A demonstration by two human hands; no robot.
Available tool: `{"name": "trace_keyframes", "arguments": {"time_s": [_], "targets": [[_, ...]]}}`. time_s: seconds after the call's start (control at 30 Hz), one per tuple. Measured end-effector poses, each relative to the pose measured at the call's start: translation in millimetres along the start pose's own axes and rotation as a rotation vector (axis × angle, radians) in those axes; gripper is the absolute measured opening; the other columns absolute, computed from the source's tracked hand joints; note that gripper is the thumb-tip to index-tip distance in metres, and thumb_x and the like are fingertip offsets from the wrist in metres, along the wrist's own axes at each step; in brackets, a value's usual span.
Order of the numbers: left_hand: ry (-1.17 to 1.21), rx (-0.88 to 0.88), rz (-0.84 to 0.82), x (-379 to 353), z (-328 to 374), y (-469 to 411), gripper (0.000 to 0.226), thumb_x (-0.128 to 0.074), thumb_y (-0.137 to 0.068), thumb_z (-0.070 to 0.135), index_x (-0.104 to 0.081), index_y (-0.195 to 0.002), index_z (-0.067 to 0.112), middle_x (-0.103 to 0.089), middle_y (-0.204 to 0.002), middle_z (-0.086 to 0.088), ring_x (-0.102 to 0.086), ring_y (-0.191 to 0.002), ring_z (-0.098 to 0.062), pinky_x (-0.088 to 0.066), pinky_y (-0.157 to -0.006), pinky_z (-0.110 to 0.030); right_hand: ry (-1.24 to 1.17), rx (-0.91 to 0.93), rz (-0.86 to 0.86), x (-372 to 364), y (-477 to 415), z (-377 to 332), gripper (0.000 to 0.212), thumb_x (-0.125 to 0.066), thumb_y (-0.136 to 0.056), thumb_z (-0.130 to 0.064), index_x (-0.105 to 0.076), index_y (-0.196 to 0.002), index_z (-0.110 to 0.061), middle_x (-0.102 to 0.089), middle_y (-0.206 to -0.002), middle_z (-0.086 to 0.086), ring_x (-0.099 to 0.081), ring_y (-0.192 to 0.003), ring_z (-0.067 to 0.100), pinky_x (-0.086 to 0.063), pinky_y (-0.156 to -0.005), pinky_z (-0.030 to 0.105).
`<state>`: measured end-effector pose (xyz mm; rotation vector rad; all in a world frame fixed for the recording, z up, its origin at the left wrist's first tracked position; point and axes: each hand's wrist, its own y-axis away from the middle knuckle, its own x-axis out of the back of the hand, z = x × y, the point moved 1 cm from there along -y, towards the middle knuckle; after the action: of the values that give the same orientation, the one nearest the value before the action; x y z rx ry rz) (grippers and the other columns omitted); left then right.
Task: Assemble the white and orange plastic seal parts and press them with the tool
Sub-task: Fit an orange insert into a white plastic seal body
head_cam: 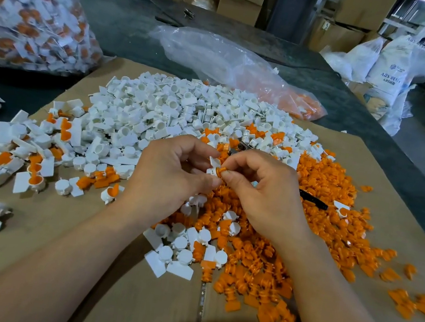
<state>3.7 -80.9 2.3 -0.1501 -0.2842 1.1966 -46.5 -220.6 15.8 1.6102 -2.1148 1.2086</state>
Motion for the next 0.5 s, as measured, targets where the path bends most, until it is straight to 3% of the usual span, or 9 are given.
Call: {"name": "trace_keyframes", "arguments": {"time_s": [0.5], "targets": [[-0.006,0.016,0.013,-1.1,2.2,0.8,0.036,-0.08,-0.063,-0.002,-0.065,-0.075,0.028,-0.059,-0.063,0.011,-0.056,-0.052,0.003,-0.052,-0.055,-0.014,0.058,0.088,0.022,-0.4,-0.7,0.5,0.005,-0.063,-0.077,-0.01,-0.067,-0.081,-0.009,-0.052,-0.075,-0.023,-0.051,-0.073,-0.008,-0.04,-0.067,0.008]]}}
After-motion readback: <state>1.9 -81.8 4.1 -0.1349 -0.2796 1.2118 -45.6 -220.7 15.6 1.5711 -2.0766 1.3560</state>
